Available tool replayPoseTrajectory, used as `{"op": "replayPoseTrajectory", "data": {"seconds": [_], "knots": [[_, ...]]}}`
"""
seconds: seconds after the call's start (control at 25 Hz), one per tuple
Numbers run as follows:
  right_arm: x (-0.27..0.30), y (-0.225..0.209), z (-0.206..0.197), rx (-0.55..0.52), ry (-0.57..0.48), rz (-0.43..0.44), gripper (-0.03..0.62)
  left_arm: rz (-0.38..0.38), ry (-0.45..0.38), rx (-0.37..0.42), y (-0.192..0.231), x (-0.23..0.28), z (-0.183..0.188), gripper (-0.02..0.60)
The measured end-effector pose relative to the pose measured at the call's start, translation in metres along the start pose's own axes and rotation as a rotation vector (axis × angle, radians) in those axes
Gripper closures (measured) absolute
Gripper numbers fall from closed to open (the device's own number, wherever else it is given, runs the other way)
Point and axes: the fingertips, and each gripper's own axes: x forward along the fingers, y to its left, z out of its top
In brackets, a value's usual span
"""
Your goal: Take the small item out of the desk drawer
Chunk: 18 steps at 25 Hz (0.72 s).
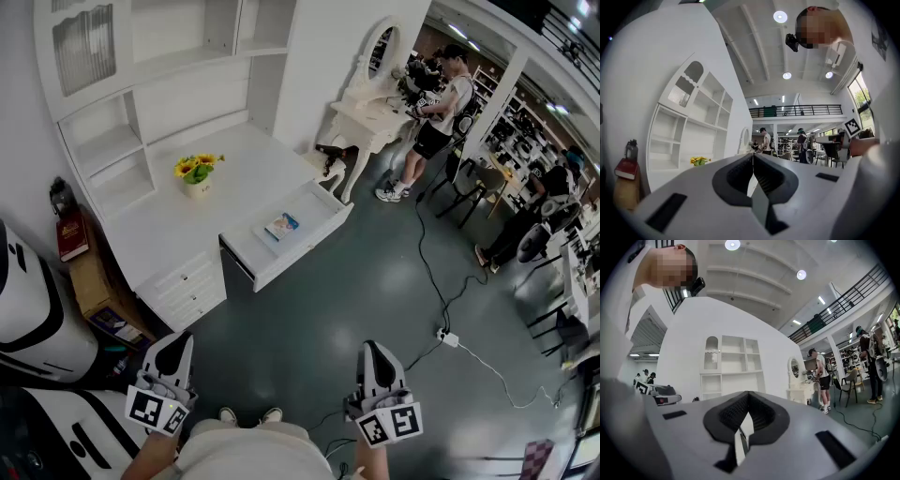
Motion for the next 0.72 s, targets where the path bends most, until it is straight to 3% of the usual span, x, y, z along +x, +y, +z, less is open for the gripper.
{"op": "replayPoseTrajectory", "data": {"seconds": [0.44, 0.72], "knots": [[-0.006, 0.017, -0.006, -0.017, 0.021, 0.024, 0.586, 0.012, 0.001, 0.006, 0.003, -0.014, 0.002, 0.565], [-0.010, 0.017, -0.009, 0.027, 0.012, 0.073, 0.585, 0.034, -0.012, 0.019, 0.004, -0.012, 0.004, 0.563]]}}
